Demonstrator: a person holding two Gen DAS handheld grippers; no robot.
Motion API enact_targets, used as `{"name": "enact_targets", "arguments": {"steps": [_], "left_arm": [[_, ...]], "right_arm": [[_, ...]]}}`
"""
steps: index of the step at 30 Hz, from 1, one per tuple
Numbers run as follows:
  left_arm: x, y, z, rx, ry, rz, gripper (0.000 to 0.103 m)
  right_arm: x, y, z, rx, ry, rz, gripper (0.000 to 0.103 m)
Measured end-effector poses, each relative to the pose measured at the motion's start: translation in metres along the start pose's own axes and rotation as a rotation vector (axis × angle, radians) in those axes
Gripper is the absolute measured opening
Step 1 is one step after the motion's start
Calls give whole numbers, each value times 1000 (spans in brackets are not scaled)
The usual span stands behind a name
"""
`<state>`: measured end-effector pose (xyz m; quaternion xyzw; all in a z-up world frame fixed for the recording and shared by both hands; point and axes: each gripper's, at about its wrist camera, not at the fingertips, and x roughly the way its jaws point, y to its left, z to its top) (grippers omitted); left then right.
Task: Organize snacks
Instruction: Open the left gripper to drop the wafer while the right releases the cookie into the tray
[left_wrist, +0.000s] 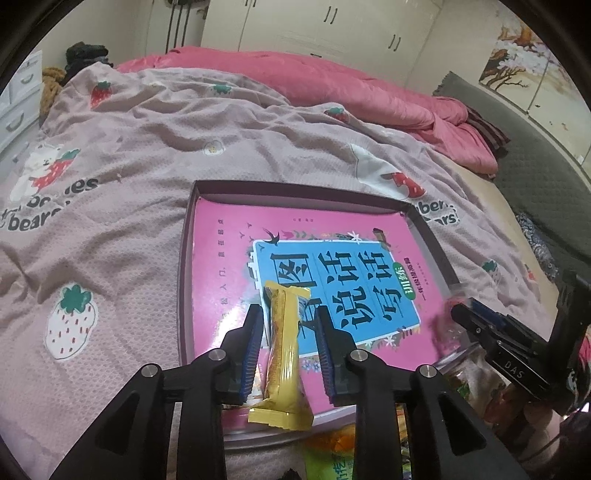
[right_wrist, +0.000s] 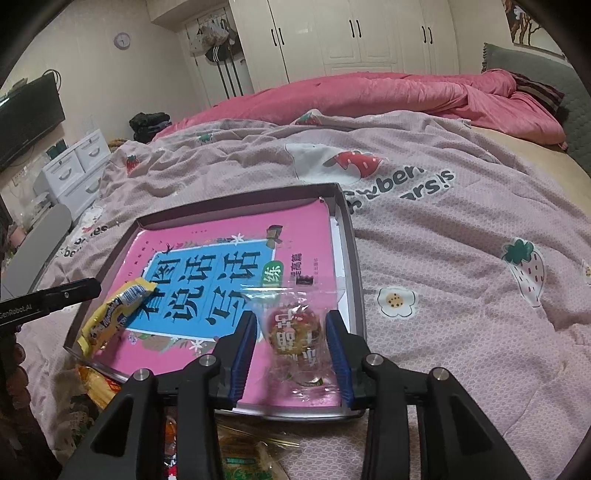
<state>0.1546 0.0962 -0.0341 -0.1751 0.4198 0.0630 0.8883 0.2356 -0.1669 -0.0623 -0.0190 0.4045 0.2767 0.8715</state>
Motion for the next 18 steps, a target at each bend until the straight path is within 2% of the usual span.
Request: {"name": "enact_targets", "arguments": {"steps": [12,18], "left_arm": [[-21,0,4,-3,-30,4,35],[-34,2,7,-12,-54,-2,43]], "right_arm": [[-10,-1,4,6,-38,0,45],[-25,-1,8,7,-87,31,51]]}}
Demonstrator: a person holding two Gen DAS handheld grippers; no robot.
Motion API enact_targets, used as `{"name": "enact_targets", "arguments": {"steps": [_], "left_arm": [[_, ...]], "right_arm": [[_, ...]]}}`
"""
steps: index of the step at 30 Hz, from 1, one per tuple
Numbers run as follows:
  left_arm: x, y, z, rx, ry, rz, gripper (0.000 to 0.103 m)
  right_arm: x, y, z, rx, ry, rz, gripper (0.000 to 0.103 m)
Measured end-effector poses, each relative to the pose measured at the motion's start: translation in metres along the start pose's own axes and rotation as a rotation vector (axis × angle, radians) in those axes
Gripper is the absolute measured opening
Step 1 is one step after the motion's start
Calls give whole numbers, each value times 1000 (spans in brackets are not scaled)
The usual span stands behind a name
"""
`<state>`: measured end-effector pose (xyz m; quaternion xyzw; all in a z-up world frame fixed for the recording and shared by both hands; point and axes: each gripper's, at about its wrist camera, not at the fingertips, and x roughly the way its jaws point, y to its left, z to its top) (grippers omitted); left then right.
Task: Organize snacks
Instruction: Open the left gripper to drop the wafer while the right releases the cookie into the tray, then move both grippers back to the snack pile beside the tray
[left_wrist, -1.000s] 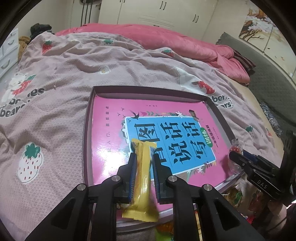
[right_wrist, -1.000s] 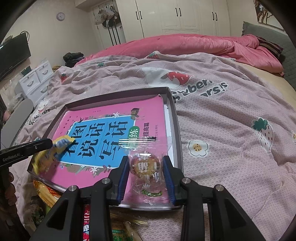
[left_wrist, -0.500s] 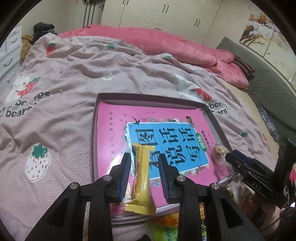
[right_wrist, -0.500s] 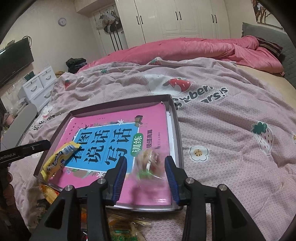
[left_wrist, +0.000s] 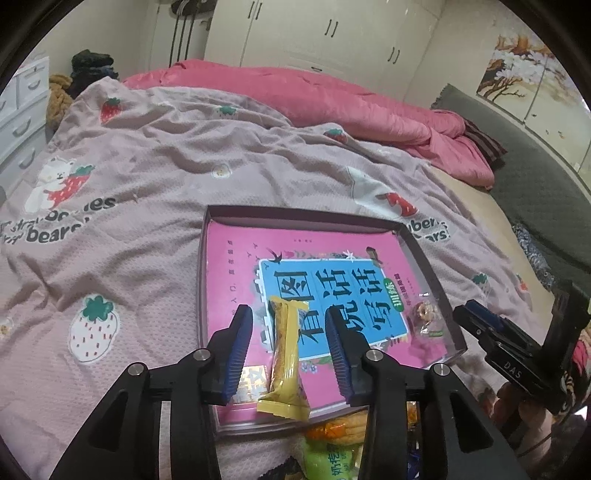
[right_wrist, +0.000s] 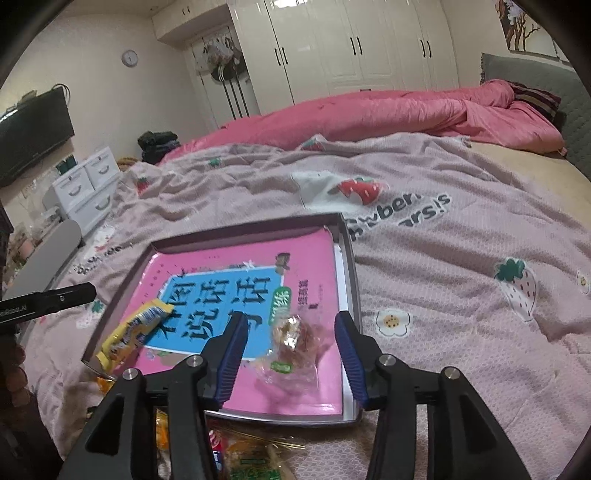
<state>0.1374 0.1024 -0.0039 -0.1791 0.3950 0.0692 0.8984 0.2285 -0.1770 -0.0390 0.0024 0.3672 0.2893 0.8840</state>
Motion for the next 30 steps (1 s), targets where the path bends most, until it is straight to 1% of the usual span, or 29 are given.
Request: {"name": "enact_targets", "arguments": {"steps": [2,6,14,21,23,30], "left_arm": [[-4,1,1,-4,-6,-2,45],[-10,2,1,-13,-8,-10,46],[-20,-4,-4,25,-11,8,46],[-29,-9,-10,40,-6,-10,47],[-31,-12,-12,42,0,-24,47],[-35,-23,-18,72,11,-48,50]], "right_arm": [[-5,1,1,0,-14,7,52],[-13,2,1,-4,-30,10,53],[-29,12,0,-45,-60,23,53],[-44,20,-4,-55,-73,43,54],[-48,21,-6,-56,-73,44,58],[-58,27,-11,-60,-75,43,58]]}}
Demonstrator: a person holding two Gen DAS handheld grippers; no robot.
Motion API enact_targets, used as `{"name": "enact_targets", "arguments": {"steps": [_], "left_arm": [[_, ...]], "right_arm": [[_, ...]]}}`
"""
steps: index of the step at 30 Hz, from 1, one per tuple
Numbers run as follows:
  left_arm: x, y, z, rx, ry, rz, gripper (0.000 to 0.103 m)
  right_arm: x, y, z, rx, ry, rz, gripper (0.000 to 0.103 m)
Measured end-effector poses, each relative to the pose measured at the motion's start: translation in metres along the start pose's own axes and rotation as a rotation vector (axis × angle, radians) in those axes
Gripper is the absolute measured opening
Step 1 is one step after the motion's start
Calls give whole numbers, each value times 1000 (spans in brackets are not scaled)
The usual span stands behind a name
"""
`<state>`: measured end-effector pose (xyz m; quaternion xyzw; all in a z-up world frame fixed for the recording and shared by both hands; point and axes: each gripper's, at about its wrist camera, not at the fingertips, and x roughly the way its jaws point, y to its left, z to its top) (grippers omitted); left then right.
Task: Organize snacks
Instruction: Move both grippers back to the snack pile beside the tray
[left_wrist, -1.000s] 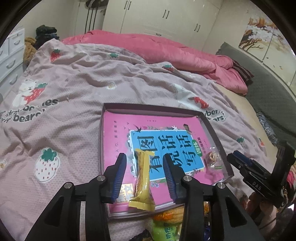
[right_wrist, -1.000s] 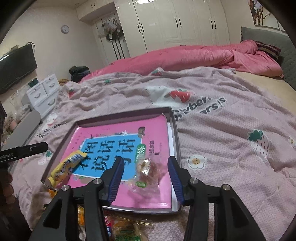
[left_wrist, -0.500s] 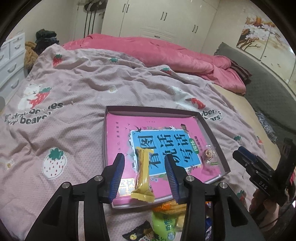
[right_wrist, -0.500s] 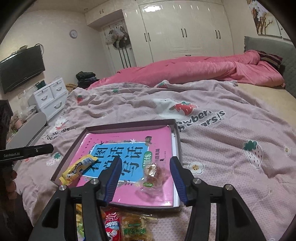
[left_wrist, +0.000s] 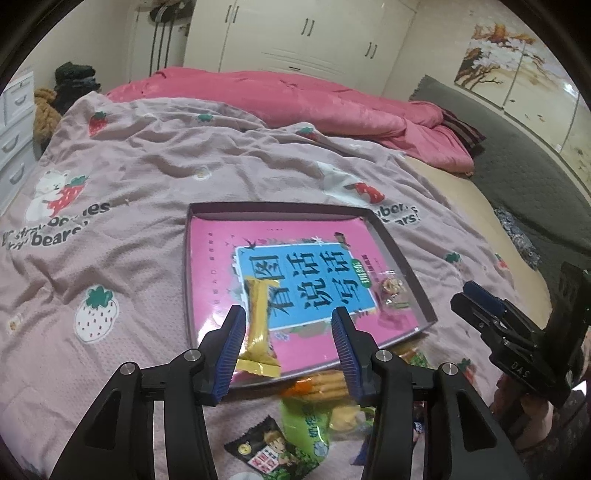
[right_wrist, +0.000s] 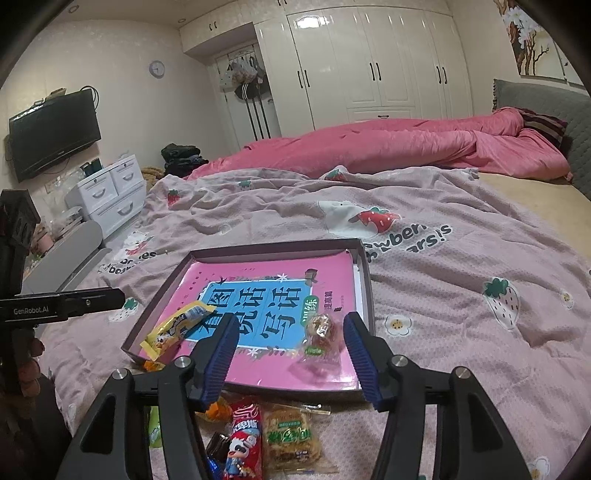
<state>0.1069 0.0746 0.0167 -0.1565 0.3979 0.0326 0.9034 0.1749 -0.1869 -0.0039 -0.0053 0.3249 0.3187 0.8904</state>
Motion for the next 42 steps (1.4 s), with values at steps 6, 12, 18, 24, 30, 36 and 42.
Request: {"name": "enact_targets", "arguments": {"steps": [6,12,18,24,30,36,42], "left_arm": [[-4,-8,-4,20,10,-22,53],[-7,-16,-12,44,28,-33,54],[-9,-19,-19,54,38,-37,54],[-13,-23,-26,70,44,-37,54],[-13,-27,-35,89,66,-33,54],[-8,-32,-48,104,110,-41,54],[-4,-38,-60,136,146,-37,54]], "right_arm": [[-6,7,-4,-15,3,-3,58],[-13,12,-8,-25,7,-3,58],[-21,14,-14,-29,12,-9,58],[-28,17,-19,-32,22,-14,58],[-33,22,-27,-41,45,-14,58],[-35,30,-35,-65,78,-17,58],[-37,37,-43,-86,106,-19,58]]}}
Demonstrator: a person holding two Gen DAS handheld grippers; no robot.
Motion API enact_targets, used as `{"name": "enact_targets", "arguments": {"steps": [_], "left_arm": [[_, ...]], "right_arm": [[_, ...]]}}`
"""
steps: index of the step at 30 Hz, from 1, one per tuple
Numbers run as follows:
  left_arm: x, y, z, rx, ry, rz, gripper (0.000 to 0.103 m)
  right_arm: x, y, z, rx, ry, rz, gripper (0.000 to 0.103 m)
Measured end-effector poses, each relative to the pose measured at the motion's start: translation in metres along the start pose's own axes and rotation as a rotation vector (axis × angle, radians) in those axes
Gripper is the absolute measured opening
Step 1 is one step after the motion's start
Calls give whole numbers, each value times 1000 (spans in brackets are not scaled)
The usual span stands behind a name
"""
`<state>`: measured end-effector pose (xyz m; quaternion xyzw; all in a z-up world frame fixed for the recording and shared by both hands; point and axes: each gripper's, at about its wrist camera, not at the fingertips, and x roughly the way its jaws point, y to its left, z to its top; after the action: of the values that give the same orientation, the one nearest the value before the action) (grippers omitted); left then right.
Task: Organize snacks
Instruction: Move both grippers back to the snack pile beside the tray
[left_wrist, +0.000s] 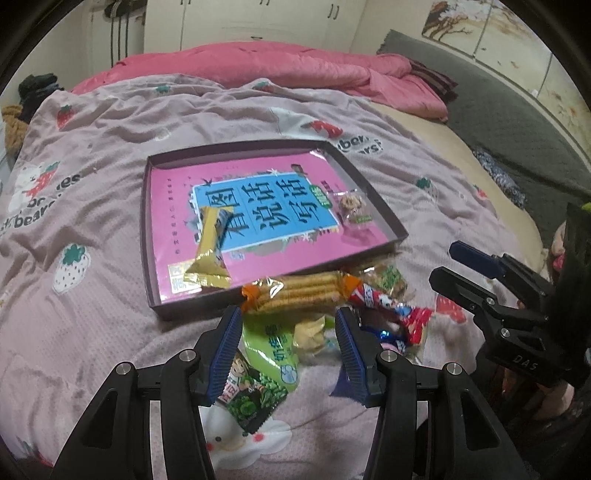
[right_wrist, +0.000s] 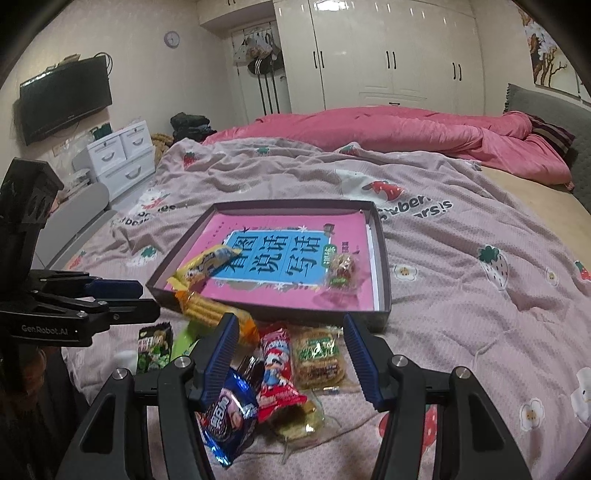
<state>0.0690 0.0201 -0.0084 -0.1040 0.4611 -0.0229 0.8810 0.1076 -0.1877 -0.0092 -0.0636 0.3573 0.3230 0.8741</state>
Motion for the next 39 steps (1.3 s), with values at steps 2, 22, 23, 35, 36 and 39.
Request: {"name": "enact_targets", "arguments": {"steps": [2,22,23,35,36,39], "left_arm": [[2,-1,-2,1,12,-3,54],[29,8,-5,-18,34,-30,54],[31,9,-4,-17,33,-32,54],[44,6,13,46,-19,-31,54],[46,6,14,50,-20,-31,54],[47,4,13,61,-20,-36,54]], "right_arm": [[0,2,-2,-9,8,1,58],[30,17,-18,-109,123,17,55],[33,16,-19,-106,132,18,55],[56,17,-24,-128,201,40,39],[57,17,-24,-132,205,39,38],[62,19,-26,-144,226,36,30]]}}
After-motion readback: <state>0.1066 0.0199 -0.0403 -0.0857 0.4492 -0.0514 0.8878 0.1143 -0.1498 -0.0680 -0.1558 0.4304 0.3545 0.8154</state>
